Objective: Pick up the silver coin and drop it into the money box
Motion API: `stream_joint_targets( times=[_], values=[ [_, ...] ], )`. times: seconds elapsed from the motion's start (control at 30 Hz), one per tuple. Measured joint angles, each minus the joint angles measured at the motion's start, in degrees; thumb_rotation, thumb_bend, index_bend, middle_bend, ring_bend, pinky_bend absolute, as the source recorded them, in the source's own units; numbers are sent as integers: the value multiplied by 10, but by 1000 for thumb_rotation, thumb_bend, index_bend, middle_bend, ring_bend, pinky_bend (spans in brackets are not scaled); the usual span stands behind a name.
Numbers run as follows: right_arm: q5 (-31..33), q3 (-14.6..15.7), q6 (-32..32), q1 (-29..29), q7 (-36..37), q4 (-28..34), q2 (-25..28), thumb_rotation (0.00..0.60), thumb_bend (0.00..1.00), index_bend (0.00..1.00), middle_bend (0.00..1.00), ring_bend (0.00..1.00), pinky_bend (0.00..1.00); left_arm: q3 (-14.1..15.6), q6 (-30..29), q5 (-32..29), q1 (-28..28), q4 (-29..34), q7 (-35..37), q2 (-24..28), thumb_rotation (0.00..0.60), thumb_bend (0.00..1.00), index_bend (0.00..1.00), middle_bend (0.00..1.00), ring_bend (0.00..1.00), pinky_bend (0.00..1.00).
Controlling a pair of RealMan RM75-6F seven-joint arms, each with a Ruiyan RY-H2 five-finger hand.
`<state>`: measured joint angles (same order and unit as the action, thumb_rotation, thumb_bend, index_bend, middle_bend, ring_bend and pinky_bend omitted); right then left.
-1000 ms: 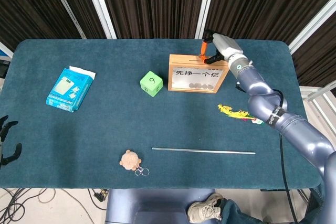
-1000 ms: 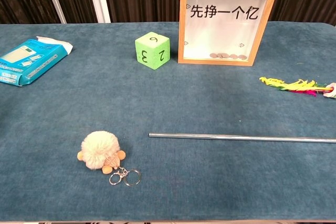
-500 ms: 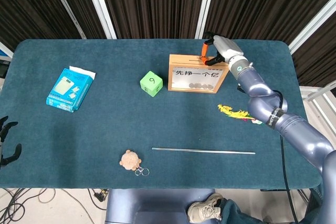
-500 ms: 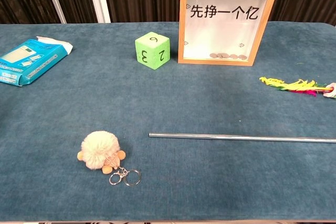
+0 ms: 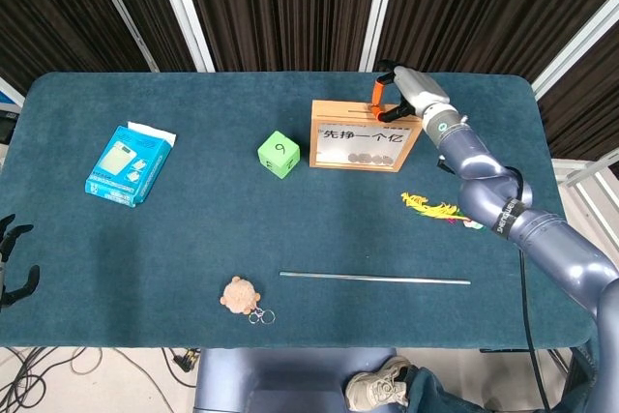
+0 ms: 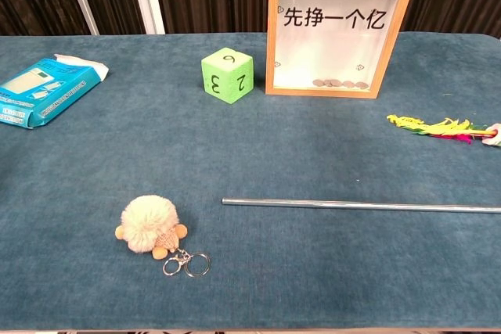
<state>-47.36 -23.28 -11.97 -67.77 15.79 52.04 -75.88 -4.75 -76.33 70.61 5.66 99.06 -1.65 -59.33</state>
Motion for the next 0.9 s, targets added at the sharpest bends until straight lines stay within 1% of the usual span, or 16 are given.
stream_joint_targets(
  times=[0.2, 0.47, 0.73, 0.8, 0.9],
  values=[
    [-1, 12, 1, -3, 4, -6, -3, 600, 481, 825, 72, 0, 0, 0, 2, -2, 1, 1, -1, 1, 600, 435, 199, 15, 0, 51],
    [-2, 21, 1, -6, 10, -12, -8, 600, 482, 812, 71, 0, 0, 0, 2, -3, 1, 2, 1, 2, 600, 435, 199, 15, 0, 51],
    [-3, 26, 16, -9, 19, -14, -6, 600, 482, 593, 48, 0, 0, 0, 2, -5, 1, 2, 1, 2, 600, 435, 199, 15, 0, 51],
    [-4, 27, 21, -10, 22, -13, -3, 600, 482, 550, 44, 0, 0, 0, 3, -5, 1, 2, 1, 2, 600, 434, 199, 15, 0, 51],
    [-6, 28, 26, -11, 26, -11, 0, 600, 482, 524, 41, 0, 0, 0, 3, -7, 1, 3, 1, 3, 600, 435, 199, 15, 0, 51]
  ],
)
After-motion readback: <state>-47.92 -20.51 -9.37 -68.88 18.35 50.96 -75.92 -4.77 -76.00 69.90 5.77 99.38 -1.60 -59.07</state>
